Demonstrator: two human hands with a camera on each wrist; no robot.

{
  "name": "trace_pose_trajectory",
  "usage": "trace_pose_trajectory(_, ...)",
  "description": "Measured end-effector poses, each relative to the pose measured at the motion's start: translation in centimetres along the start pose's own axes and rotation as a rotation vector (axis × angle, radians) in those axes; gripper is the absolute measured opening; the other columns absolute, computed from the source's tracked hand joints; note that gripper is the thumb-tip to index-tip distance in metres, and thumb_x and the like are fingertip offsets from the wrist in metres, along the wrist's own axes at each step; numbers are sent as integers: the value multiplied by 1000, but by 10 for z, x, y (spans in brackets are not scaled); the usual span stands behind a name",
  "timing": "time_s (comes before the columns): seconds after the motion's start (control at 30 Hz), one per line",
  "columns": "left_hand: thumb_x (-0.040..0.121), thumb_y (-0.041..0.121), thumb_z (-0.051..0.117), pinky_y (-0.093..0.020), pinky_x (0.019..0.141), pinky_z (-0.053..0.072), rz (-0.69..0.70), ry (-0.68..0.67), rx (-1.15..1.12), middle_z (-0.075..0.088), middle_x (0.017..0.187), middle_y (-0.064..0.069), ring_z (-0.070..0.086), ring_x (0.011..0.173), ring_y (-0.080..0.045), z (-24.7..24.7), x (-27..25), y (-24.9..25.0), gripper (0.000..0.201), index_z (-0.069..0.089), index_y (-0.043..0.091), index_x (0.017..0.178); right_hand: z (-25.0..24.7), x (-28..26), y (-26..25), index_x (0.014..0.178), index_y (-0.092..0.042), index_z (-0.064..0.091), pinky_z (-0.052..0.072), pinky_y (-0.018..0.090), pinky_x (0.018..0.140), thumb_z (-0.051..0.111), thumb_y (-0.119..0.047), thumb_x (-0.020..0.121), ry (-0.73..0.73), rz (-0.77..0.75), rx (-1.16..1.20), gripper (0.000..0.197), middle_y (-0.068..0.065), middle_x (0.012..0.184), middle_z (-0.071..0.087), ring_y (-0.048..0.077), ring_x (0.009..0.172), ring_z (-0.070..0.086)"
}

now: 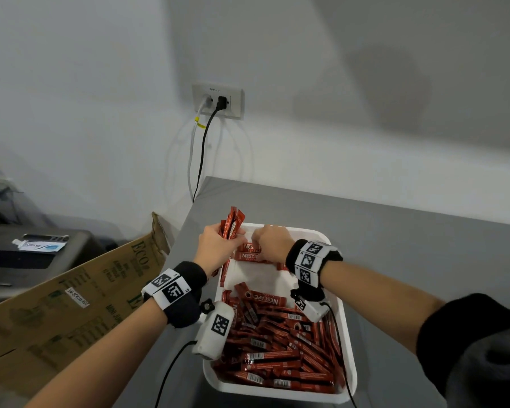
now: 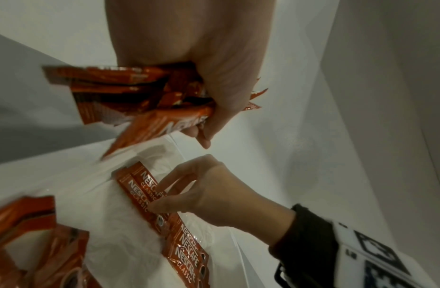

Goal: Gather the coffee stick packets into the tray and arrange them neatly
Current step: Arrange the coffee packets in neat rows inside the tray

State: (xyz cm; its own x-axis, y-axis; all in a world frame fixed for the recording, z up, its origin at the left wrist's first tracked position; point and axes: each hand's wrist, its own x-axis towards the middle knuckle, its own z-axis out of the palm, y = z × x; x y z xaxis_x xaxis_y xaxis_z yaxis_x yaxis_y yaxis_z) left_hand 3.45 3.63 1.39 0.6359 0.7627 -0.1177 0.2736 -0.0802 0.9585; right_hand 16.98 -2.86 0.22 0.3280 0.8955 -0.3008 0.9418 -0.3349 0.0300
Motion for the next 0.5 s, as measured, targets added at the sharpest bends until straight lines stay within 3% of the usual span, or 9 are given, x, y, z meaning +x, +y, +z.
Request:
trace_pose_trajectory(0.2, 82, 12, 69, -15, 52, 49, 20, 9, -12, 64, 75, -2, 56, 59, -8, -3, 1, -1, 6, 66, 12, 87, -1, 6, -9, 129, -12, 49, 45, 31, 74, 66, -25, 86, -103, -15, -109, 48, 11, 117, 60, 28, 106, 61)
trace_pose_trajectory(0.33, 83, 13, 68, -13, 50, 48, 27, 5, -14, 63, 75, -2, 55, 59, -8, -3, 0, -2, 7, 66, 10, 89, -4, 6, -9, 120, -7, 53, 45, 30, 72, 73, -26, 81, -121, 24, -53, 48, 12, 118, 59, 28, 105, 61)
trace_pose_trajectory(0.5, 83, 16, 69, -15, 51, 47, 27, 8, -26, 62, 71, 0, 56, 58, -7, -4, 0, -3, 7, 64, 19, 80, -3, 11, -9, 112, -7, 57, 45, 29, 71, 71, -21, 83, -96, 65, 24, 36, 10, 116, 61, 27, 105, 62)
